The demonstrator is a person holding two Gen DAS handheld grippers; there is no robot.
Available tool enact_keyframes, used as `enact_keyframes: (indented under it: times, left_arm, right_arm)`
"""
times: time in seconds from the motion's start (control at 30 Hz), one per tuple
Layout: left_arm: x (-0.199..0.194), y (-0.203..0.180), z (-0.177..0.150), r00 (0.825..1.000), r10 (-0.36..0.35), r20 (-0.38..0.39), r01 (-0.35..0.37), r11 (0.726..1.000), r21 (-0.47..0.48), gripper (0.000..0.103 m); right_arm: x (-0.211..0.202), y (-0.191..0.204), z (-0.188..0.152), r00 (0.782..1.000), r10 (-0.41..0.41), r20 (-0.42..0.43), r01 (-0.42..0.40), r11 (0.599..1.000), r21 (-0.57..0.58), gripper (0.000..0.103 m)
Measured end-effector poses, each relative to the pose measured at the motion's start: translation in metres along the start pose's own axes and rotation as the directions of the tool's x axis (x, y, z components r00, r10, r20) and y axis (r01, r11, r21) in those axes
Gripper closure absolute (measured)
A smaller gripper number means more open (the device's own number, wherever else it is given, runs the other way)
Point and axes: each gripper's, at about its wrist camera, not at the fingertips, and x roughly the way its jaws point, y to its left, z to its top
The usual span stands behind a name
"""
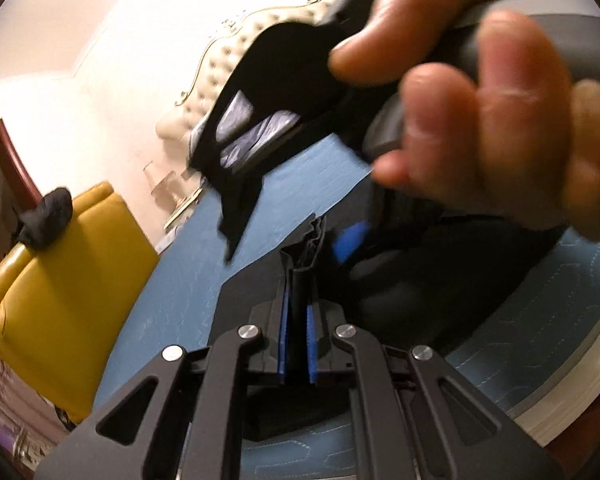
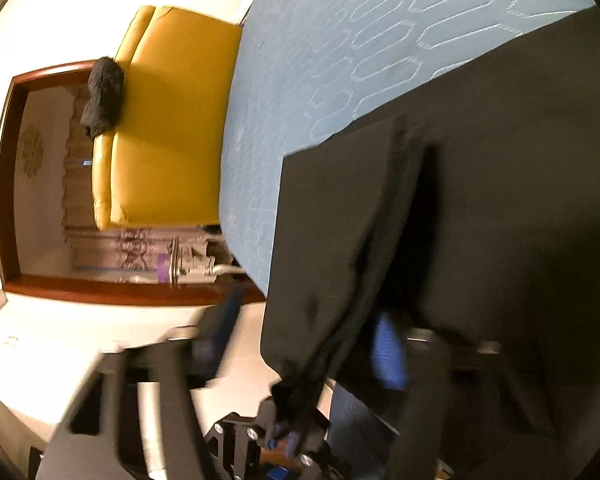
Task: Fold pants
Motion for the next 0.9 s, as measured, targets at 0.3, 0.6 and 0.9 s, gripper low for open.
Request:
enact_keyframes:
  times: [0.3,0.6,0.9]
  left_arm:
    - [-0.024,0.016,-0.003,0.998,0.027,0.052,-0.015,0.977,-0.214,0.013]
    - [-0.017,0.029,-0.036,0.995,-0.064,-0.070,0.034,0.933,-0.359,0.013]
    - [-0.019,0.030,-0.021,0.994,-0.101,-0.045,0.078,0.929,-0.361,0.013]
  right_arm:
    - [-0.054,0.003,-0.005,0.992,-0.094,0.089,0.102,0.991,-0.088,0.096]
    - [-0.175,-0.065,-0.030,0.938,-0.255,0.233,0.267,0.963,-0.021,0.096]
    - [-0.196,-0.122,-0.031,0.949,-0.183,0.258,0.166,0.982,0.086,0.089]
